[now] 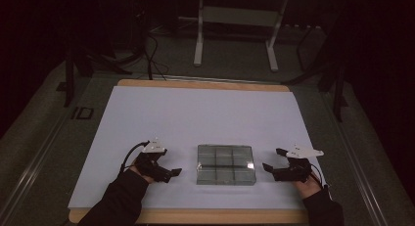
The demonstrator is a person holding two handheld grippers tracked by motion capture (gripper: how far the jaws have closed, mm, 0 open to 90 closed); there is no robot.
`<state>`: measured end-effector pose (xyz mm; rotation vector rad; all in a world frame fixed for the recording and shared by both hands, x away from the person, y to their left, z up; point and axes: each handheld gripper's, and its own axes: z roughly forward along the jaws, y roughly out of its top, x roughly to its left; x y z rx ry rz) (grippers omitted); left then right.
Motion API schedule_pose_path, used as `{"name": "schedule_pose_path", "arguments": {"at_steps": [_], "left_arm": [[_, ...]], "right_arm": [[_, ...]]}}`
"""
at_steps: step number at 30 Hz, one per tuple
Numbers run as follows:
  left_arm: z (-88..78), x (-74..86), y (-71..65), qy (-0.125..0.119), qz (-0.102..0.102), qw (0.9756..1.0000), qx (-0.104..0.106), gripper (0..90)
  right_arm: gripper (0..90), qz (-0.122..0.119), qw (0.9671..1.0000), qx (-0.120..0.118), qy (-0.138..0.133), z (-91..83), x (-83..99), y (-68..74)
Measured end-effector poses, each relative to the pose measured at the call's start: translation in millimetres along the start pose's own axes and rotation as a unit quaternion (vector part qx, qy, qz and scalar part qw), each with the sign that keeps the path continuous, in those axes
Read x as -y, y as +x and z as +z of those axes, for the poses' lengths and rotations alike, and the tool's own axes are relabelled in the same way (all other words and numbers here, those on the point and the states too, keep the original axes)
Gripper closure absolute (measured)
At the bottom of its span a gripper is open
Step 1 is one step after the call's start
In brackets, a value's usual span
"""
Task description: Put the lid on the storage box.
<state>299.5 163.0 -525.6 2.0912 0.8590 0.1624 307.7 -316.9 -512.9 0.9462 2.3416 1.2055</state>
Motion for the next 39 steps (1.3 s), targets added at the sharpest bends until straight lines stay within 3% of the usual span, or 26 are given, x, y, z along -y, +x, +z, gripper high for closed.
{"name": "schedule_pose_path", "arguments": {"at_steps": [11, 22, 35, 39], "left_arm": [[-6.0, 17.2, 0.4, -0.003, -0.010, 0.9999, -0.008, 2.7], [-14.6, 28.6, -2.7, -0.002, -0.014, 0.9992, -0.038, 2.7], [-18.5, 36.8, -7.6, -0.014, -0.006, 0.9979, -0.064, 2.7], [-21.7, 39.1, -6.7, -0.031, -0.014, 0.9972, -0.067, 2.7]], "right_arm": [[15.7, 0.015, 0.9997, 0.016, -0.002, -9.0, 16.2, -1.8], [15.4, 0.027, 0.9991, 0.033, 0.000, -14.4, 31.0, -2.6], [15.2, 0.030, 0.9976, 0.062, -0.010, -17.4, 36.9, -1.1], [15.2, 0.026, 0.9968, 0.074, -0.012, -17.7, 37.5, 0.6]]}}
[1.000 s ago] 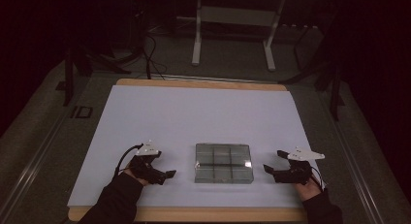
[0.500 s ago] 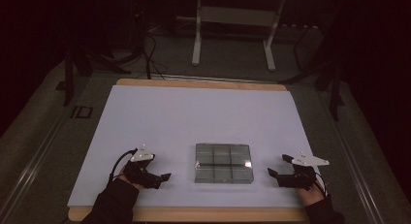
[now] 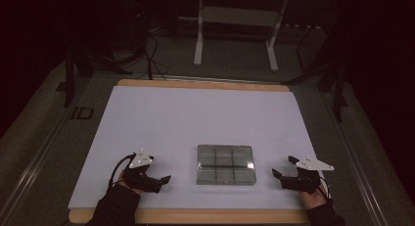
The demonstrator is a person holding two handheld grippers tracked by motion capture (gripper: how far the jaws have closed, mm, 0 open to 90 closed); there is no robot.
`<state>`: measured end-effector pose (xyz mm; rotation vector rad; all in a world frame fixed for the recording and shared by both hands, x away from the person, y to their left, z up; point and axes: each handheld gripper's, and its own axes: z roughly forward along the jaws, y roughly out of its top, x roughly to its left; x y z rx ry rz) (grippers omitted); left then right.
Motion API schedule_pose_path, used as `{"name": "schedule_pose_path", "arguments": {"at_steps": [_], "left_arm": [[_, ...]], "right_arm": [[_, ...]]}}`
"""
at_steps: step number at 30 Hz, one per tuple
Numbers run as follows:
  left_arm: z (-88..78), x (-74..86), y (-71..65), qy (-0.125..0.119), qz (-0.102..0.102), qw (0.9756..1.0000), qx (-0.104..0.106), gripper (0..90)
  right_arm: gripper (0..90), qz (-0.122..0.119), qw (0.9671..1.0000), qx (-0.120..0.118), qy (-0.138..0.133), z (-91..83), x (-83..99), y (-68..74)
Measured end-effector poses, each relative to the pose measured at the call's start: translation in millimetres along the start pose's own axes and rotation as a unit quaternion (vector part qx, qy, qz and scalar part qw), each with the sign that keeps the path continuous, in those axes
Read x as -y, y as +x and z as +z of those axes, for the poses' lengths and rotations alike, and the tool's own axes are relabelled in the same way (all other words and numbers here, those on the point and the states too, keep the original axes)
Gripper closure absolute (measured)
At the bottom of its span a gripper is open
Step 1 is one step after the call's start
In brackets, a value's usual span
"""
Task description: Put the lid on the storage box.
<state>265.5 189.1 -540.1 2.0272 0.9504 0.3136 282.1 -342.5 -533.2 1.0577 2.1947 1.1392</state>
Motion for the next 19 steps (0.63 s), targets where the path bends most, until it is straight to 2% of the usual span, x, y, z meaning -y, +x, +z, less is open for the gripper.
{"name": "schedule_pose_path", "arguments": {"at_steps": [5, 9, 19], "left_arm": [[-2.2, 1.4, 3.4, -0.012, -0.013, 0.9998, 0.008, 2.7], [-0.7, 0.7, 1.0, -0.004, -0.004, 1.0000, 0.002, 2.7], [0.0, 0.7, -2.5, -0.001, 0.007, 0.9999, -0.012, 2.8]], "right_arm": [[14.8, 0.008, 0.9999, 0.005, -0.006, -0.4, 0.9, -1.1], [14.8, 0.012, 0.9999, 0.008, -0.008, -0.7, 1.3, -1.7], [14.8, 0.012, 0.9998, 0.013, -0.007, -0.4, 1.5, -1.2]]}}
